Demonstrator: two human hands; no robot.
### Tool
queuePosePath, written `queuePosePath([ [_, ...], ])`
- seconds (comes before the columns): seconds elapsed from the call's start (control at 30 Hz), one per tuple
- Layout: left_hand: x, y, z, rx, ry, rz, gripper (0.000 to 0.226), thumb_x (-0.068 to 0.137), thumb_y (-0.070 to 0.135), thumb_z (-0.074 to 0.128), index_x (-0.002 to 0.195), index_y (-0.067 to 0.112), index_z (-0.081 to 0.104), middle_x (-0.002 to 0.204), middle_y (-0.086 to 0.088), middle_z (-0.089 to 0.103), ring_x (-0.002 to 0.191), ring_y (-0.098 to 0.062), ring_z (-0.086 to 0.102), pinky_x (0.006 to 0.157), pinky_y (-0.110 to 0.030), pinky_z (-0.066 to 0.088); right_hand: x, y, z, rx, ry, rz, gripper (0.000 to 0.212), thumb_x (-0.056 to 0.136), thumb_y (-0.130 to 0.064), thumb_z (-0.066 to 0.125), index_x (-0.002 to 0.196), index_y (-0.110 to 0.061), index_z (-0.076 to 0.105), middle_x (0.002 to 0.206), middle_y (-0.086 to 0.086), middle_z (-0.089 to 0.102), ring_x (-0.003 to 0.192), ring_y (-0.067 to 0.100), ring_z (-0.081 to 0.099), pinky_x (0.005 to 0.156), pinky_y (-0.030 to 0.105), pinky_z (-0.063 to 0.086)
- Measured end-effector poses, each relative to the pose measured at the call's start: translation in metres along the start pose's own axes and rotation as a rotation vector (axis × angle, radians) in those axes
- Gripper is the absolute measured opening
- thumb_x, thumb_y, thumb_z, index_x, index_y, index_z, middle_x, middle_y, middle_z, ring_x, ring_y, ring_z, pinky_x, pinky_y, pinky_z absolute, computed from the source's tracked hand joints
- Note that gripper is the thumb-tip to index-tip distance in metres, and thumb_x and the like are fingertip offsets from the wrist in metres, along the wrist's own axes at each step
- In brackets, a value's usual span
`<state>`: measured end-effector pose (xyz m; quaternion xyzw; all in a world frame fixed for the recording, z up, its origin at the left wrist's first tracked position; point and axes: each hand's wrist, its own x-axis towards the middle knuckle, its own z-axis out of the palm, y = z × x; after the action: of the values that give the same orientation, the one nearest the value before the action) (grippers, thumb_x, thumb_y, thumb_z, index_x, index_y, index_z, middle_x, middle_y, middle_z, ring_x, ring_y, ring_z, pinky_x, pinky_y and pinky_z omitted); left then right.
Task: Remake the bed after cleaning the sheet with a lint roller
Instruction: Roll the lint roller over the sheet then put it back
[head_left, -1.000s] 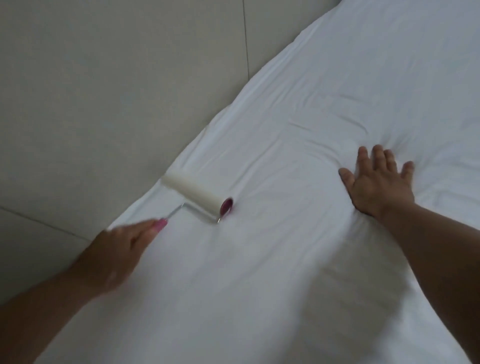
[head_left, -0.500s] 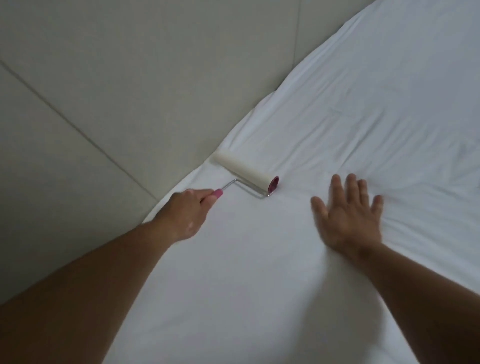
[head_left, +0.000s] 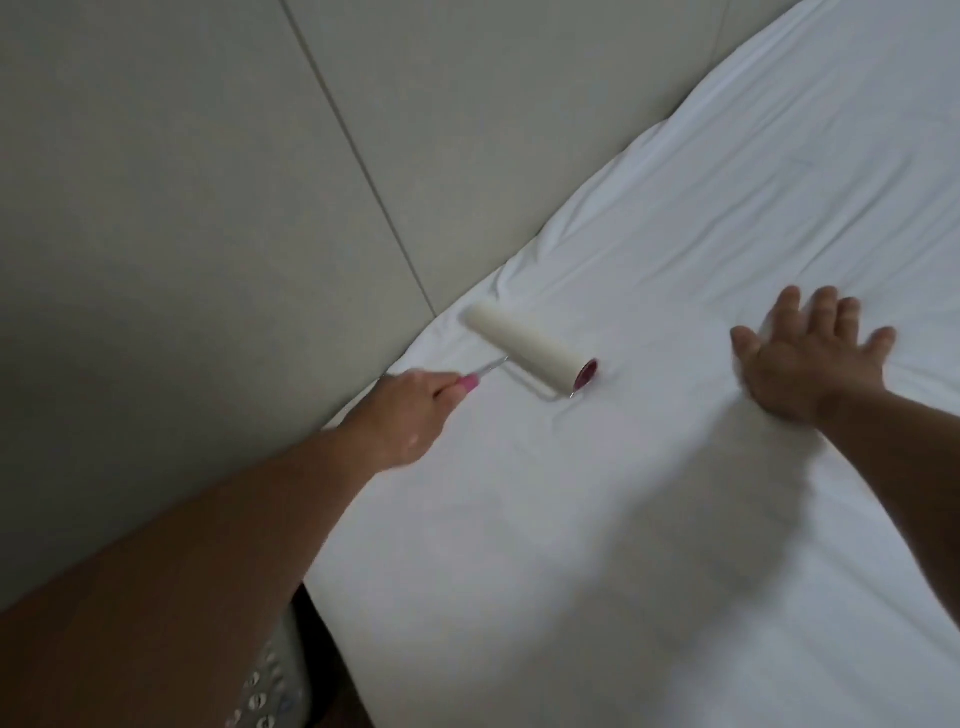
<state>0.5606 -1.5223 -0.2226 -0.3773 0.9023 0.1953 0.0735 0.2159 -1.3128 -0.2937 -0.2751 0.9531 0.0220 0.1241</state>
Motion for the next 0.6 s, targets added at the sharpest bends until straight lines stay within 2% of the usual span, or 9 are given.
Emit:
queuePosePath([
  [0.07, 0.001, -0.002, 0.006, -0.047, -0.014, -0.046, 0.043, 0.103, 0.053, 0.034, 0.11, 0.025, 0.066, 0.086, -0.008, 0.067, 0.083, -0.03, 0.057, 0.08, -0.041, 0.051, -0.001, 0.001, 0.0, -0.012, -0.008, -0.004, 0.083, 0.093, -0.07, 0.01, 0.157, -0.019, 0.0, 0.166, 0.015, -0.004, 0.153, 0.034, -0.002, 0.118, 0.064, 0.005],
  [0.17, -0.052, -0.041, 0.011, -0.046, 0.019, 0.002, 0.056, 0.095, 0.068, 0.026, 0.109, 0.03, 0.064, 0.084, -0.001, 0.068, 0.081, -0.03, 0.06, 0.077, -0.041, 0.051, -0.006, 0.011, 0.0, -0.027, -0.001, -0.063, 0.083, 0.092, -0.073, 0.012, 0.156, -0.021, 0.003, 0.165, 0.015, 0.001, 0.152, 0.034, 0.004, 0.117, 0.062, 0.011],
  [0.27, -0.121, -0.091, 0.009, -0.106, -0.006, -0.031, 0.061, 0.087, 0.071, 0.026, 0.117, 0.038, 0.068, 0.105, 0.008, 0.075, 0.099, -0.021, 0.069, 0.084, -0.035, 0.051, -0.011, 0.022, 0.003, -0.035, 0.015, -0.106, 0.08, 0.091, -0.075, 0.015, 0.153, -0.024, 0.005, 0.165, 0.014, 0.006, 0.151, 0.033, 0.01, 0.116, 0.06, 0.016],
  [0.37, -0.176, -0.128, -0.001, -0.085, -0.041, -0.05, 0.039, 0.09, 0.07, 0.03, 0.121, 0.065, 0.054, 0.122, 0.019, 0.069, 0.113, -0.007, 0.066, 0.096, -0.028, 0.047, -0.013, 0.027, 0.006, -0.054, 0.008, -0.11, 0.077, 0.092, -0.073, 0.017, 0.153, -0.026, 0.007, 0.165, 0.012, 0.006, 0.151, 0.03, 0.01, 0.115, 0.059, 0.018],
  [0.43, -0.201, -0.132, -0.008, -0.007, 0.011, -0.067, 0.026, 0.094, 0.068, 0.033, 0.114, 0.083, 0.038, 0.12, 0.022, 0.068, 0.11, -0.006, 0.066, 0.094, -0.023, 0.046, -0.014, 0.033, 0.004, -0.047, -0.011, -0.137, 0.076, 0.092, -0.073, 0.02, 0.152, -0.027, 0.01, 0.164, 0.011, 0.009, 0.151, 0.03, 0.012, 0.115, 0.059, 0.02],
  [0.47, -0.209, -0.127, -0.011, 0.026, 0.054, -0.081, 0.027, 0.093, 0.069, 0.034, 0.11, 0.09, 0.03, 0.119, 0.018, 0.07, 0.109, -0.009, 0.067, 0.091, -0.024, 0.047, -0.017, 0.038, -0.001, -0.048, -0.021, -0.169, 0.075, 0.091, -0.073, 0.021, 0.15, -0.028, 0.015, 0.163, 0.011, 0.014, 0.15, 0.03, 0.016, 0.115, 0.059, 0.023],
  [0.53, -0.222, -0.114, -0.019, 0.068, 0.063, -0.084, 0.027, 0.087, 0.072, 0.028, 0.106, 0.092, 0.027, 0.119, 0.008, 0.072, 0.107, -0.02, 0.068, 0.088, -0.03, 0.05, -0.029, 0.045, -0.009, -0.03, -0.014, -0.243, 0.068, 0.089, -0.075, 0.022, 0.138, -0.03, 0.031, 0.15, 0.012, 0.035, 0.142, 0.033, 0.033, 0.108, 0.061, 0.034],
  [0.6, -0.228, -0.092, -0.028, 0.074, 0.045, -0.078, 0.037, 0.09, 0.071, 0.024, 0.12, 0.074, 0.046, 0.113, 0.004, 0.075, 0.098, -0.021, 0.071, 0.084, -0.032, 0.055, -0.042, 0.057, -0.014, 0.056, 0.056, -0.22, 0.063, 0.091, -0.074, 0.028, 0.132, -0.028, 0.039, 0.14, 0.01, 0.045, 0.134, 0.034, 0.041, 0.103, 0.062, 0.039],
])
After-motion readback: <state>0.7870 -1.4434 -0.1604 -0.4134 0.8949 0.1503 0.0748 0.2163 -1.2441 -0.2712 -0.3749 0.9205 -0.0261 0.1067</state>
